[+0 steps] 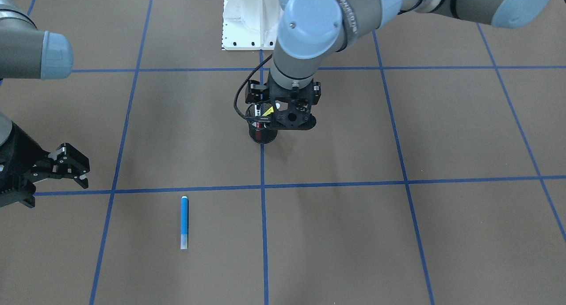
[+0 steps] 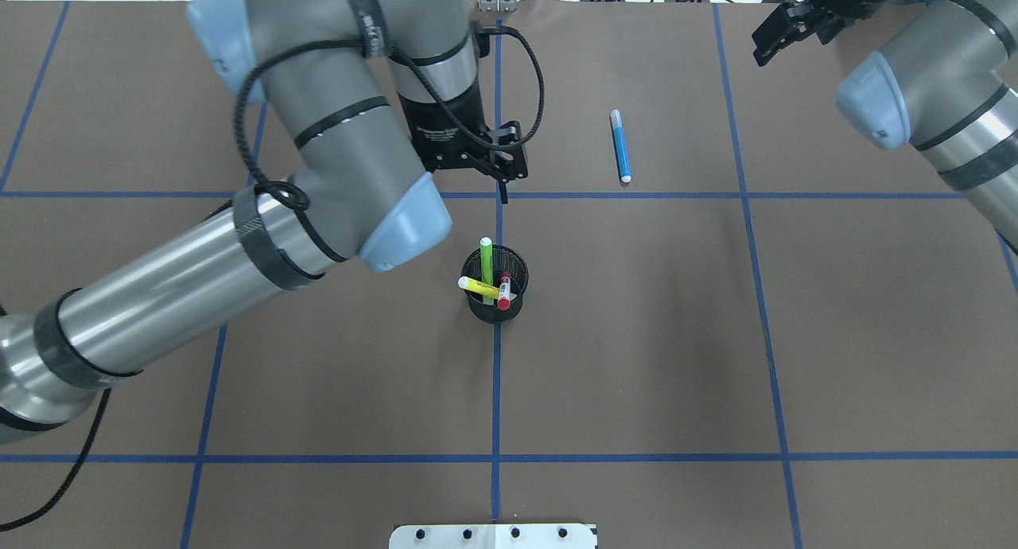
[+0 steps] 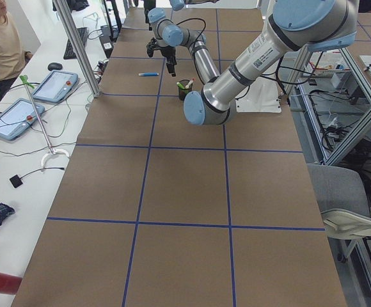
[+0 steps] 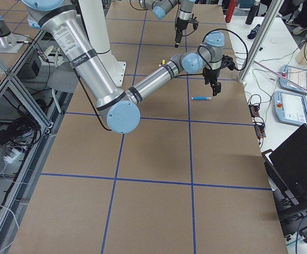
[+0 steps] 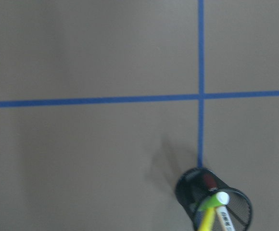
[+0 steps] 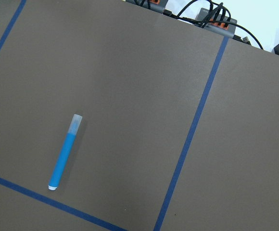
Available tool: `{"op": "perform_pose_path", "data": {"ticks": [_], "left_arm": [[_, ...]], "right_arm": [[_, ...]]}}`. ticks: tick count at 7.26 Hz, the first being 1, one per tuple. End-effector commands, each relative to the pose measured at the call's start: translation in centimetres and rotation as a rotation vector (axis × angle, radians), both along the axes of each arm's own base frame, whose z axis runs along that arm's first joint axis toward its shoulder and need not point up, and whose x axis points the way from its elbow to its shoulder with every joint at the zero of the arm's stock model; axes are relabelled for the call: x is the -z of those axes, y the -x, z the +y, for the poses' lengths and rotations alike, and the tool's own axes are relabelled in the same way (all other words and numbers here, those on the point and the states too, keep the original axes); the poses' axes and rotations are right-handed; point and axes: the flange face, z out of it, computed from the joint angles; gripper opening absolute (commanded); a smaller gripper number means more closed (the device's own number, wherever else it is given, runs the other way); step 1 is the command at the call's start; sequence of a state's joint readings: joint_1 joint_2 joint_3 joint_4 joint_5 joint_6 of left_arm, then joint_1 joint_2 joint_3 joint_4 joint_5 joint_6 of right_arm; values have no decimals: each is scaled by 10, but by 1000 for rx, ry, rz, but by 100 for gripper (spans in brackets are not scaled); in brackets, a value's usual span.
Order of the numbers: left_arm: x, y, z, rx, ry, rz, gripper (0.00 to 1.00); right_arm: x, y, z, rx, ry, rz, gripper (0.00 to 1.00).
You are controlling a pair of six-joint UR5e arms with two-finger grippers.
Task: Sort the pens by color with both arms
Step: 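Move the left gripper over the cup while the right arm withdraws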
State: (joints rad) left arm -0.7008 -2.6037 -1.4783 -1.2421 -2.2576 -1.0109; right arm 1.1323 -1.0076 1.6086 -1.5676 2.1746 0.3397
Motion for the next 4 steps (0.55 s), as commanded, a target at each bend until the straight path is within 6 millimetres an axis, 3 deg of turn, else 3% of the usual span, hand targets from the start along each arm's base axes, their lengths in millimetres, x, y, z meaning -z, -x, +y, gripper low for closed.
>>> {"op": "perform_pose_path", "data": {"ticks": [1,4], "left_arm": [[5,-54,34,-26,-15,-63,85],[-3,-84,62,-76,9,-79,69]], "right_arm": [[-12,-2,2,16,-3,11,99],[-13,-3,3,14,-3,11,99]]}}
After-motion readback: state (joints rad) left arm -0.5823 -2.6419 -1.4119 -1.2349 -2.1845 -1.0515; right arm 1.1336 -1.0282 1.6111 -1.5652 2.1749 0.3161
